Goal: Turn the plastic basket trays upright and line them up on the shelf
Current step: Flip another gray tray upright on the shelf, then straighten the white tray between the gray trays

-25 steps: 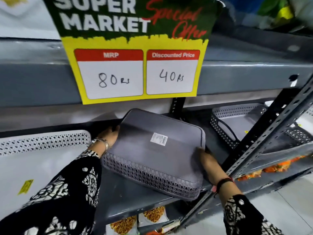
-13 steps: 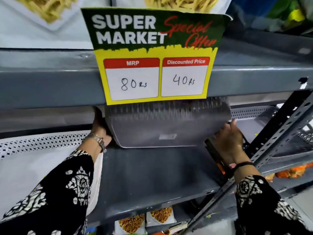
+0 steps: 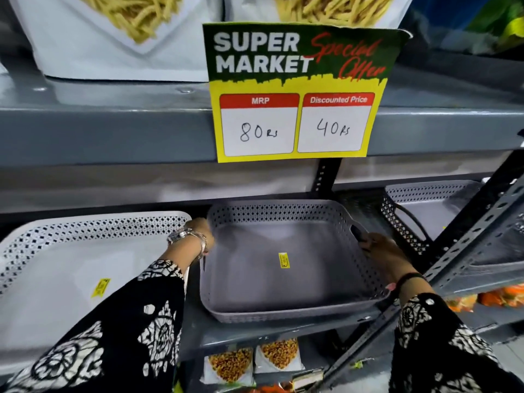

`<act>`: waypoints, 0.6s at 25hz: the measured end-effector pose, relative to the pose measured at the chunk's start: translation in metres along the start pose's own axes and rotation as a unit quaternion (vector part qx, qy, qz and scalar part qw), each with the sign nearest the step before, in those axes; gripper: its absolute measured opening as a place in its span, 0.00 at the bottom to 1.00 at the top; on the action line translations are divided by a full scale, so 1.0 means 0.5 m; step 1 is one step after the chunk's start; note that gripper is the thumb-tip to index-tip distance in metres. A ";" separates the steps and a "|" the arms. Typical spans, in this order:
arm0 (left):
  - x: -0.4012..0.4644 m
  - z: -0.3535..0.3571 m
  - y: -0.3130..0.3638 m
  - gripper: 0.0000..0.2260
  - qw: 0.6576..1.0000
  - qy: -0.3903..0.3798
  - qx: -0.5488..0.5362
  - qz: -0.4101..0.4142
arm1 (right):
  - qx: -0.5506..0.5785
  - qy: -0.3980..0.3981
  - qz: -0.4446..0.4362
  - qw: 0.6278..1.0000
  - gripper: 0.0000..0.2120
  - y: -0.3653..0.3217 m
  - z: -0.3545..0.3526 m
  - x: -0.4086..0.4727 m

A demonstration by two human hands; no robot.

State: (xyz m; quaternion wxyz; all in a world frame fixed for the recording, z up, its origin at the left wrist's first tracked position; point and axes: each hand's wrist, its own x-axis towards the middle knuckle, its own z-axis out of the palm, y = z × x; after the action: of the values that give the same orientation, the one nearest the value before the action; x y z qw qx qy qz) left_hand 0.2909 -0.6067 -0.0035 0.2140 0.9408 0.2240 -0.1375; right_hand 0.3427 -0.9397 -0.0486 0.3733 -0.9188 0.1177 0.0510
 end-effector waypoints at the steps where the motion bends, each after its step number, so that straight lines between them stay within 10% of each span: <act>1: -0.004 0.002 -0.004 0.16 0.999 0.005 0.046 0.000 | 0.002 0.006 -0.005 1.000 0.15 0.005 0.004 0.005; 11: -0.062 -0.061 -0.059 0.12 0.976 0.175 0.068 0.111 | 0.037 0.152 -0.131 0.979 0.19 -0.140 0.077 -0.115; 15: -0.070 -0.107 -0.255 0.16 0.953 0.284 0.060 0.087 | 0.065 0.022 -0.200 0.977 0.19 -0.285 0.238 -0.239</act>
State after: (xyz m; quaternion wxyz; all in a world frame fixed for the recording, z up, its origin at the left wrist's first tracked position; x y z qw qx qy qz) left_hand 0.2080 -0.4913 0.0121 0.0960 0.9680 0.1837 0.1411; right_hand 0.2626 -0.7364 -0.0161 0.4326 -0.8982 -0.0577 -0.0525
